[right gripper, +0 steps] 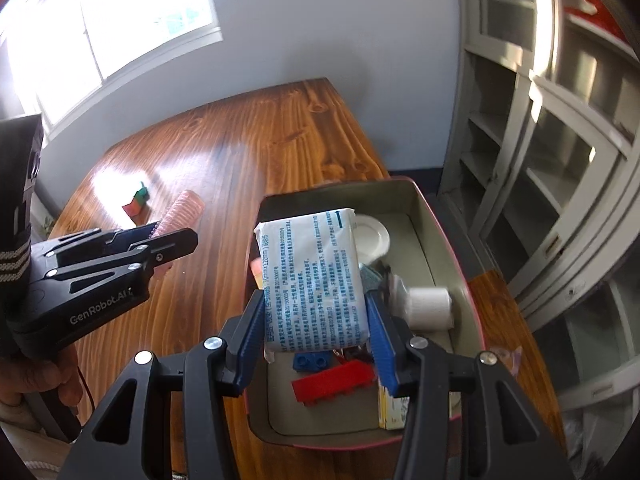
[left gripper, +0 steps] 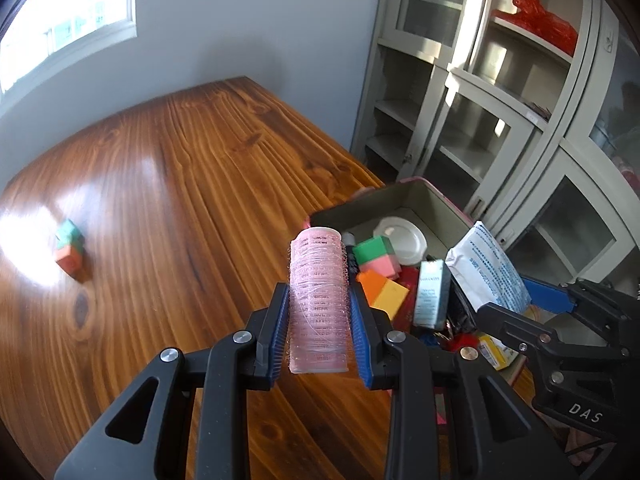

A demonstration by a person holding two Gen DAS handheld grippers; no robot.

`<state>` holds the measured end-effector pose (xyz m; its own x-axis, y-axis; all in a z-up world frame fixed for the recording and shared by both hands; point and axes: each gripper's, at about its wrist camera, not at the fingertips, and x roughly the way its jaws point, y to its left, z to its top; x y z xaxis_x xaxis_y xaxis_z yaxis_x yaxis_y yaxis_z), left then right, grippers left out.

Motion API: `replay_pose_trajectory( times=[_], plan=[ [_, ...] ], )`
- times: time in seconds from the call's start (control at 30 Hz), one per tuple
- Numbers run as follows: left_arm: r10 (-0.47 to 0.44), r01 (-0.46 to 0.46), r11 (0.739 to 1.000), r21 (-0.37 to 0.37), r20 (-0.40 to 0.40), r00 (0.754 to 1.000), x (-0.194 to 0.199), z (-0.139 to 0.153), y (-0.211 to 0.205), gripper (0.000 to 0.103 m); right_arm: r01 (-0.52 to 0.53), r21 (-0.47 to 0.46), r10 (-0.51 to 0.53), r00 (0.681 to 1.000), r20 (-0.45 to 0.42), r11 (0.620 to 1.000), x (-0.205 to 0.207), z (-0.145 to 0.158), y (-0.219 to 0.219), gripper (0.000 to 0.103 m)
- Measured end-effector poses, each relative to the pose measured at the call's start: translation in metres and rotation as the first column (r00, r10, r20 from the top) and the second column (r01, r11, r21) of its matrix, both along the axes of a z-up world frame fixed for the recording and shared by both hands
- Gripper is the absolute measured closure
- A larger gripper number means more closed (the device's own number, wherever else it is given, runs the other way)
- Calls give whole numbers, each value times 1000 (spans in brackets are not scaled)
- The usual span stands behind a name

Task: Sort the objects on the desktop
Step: 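Open both tools to drop the roller and packet into the box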

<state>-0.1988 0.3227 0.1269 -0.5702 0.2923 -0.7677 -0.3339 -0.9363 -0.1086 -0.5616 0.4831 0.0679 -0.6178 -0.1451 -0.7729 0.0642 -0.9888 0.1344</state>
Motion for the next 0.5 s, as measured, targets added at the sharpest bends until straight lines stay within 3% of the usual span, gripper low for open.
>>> replay_pose_trajectory(
  times=[0.5],
  plan=[
    [-112,112,992,67,6,994,-6,8,48,71,62,-7,-62,998,15,998,7,-6,19,50]
  ],
)
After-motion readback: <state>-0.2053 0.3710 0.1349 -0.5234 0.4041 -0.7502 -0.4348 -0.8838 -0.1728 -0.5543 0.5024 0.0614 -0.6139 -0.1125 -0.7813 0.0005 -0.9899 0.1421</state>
